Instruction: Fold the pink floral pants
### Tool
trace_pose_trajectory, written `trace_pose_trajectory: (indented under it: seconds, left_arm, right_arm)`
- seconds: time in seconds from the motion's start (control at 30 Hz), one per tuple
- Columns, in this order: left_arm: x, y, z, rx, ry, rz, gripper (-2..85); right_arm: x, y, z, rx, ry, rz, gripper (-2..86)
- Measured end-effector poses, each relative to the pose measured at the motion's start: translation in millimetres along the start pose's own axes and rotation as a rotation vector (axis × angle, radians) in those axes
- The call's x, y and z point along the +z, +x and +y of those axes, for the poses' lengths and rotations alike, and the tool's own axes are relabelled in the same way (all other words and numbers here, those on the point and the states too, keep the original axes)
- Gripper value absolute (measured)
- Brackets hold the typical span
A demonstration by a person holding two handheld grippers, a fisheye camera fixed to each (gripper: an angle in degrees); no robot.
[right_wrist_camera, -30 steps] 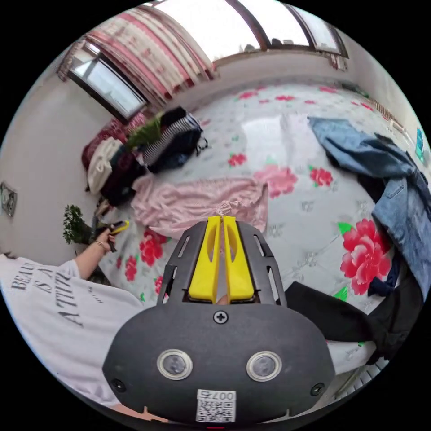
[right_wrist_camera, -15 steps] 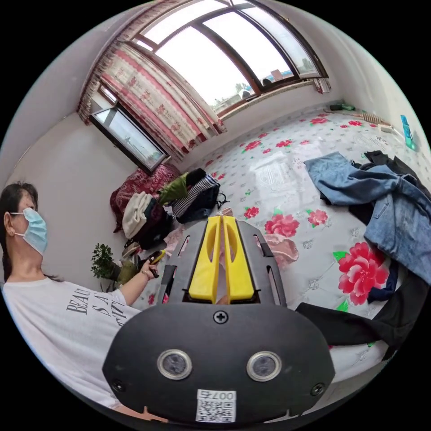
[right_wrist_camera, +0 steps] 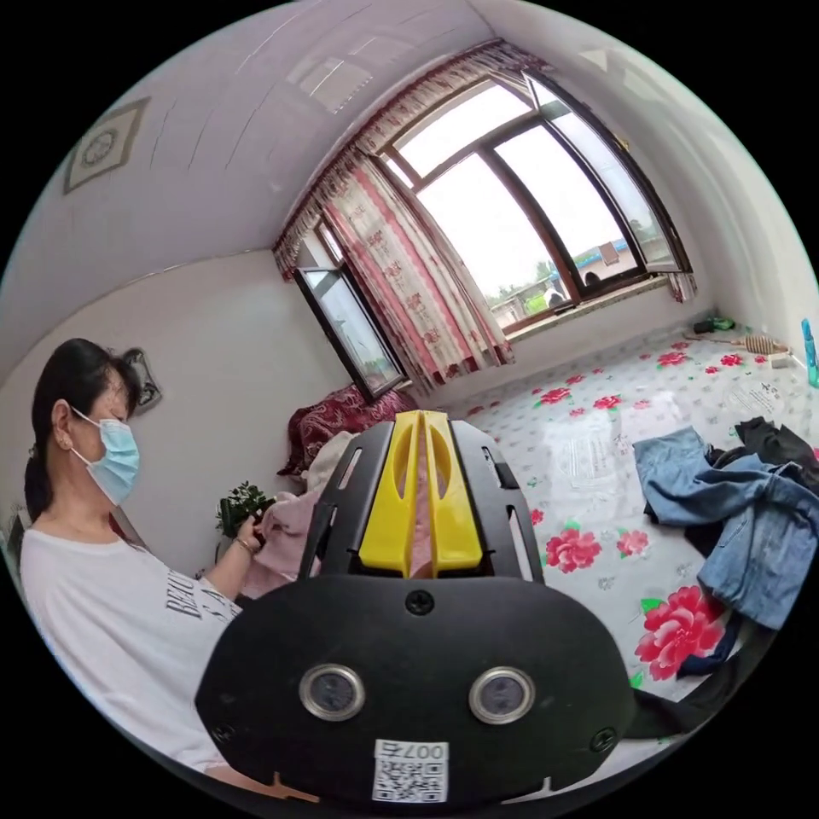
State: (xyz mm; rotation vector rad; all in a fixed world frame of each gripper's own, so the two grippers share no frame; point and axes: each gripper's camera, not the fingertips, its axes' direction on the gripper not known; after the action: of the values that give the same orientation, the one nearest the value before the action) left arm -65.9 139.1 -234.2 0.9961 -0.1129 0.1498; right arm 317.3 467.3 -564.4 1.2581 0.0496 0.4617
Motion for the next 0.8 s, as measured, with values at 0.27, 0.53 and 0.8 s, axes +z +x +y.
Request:
trace_pose_trajectory:
  seconds: [0.27, 0.53, 0.8]
  left_arm:
    - [91, -14, 133, -0.144, -0.41, -0.162, 8.6]
    - [87, -40, 270, -0.304, -0.625, -0.343, 8.6]
    - [155, -39, 242, -0.161, -0.712, -0.425, 10.1]
  right_arm:
    - [56, 85, 118, 0.283, -0.328, 0.213, -0.2]
    - [69, 127, 200, 0.441, -0.381, 0.289, 0.4]
    - [172, 136, 257, 0.305, -0.763, 0.456, 5.9]
